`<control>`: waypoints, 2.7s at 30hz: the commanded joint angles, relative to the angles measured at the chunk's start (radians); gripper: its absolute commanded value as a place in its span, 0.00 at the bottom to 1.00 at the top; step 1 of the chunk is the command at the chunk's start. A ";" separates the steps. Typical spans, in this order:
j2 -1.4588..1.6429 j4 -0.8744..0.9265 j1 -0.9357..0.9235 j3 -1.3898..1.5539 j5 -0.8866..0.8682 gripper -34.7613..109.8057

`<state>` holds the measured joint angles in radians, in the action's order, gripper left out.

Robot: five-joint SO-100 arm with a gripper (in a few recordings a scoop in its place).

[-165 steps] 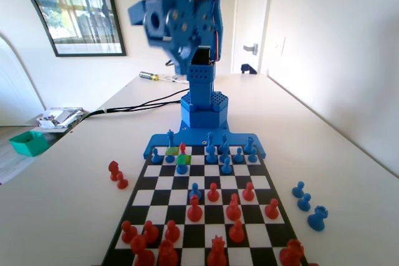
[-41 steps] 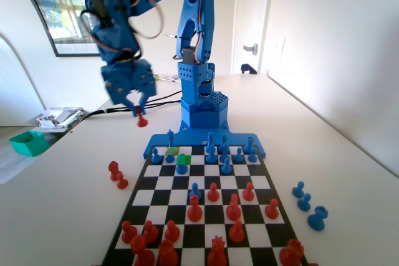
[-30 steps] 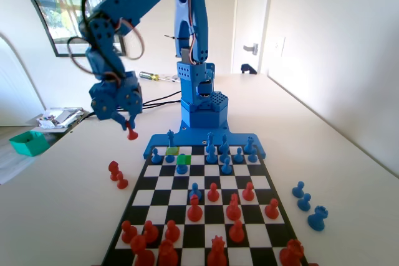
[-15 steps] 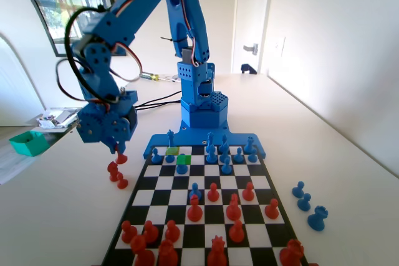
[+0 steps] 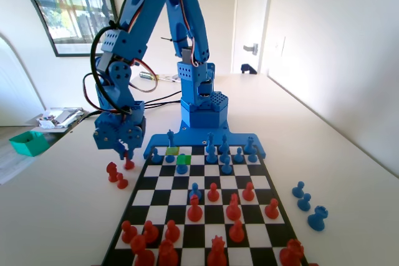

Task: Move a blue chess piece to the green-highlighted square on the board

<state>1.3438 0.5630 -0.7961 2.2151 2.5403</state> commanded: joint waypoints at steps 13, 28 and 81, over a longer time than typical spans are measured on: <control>0.118 0.321 -0.049 -0.112 0.181 0.31; 0.525 1.100 0.000 -0.356 0.377 0.31; 0.597 0.546 0.285 0.166 0.106 0.36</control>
<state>1.9328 1.1121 -0.4955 2.4252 2.6292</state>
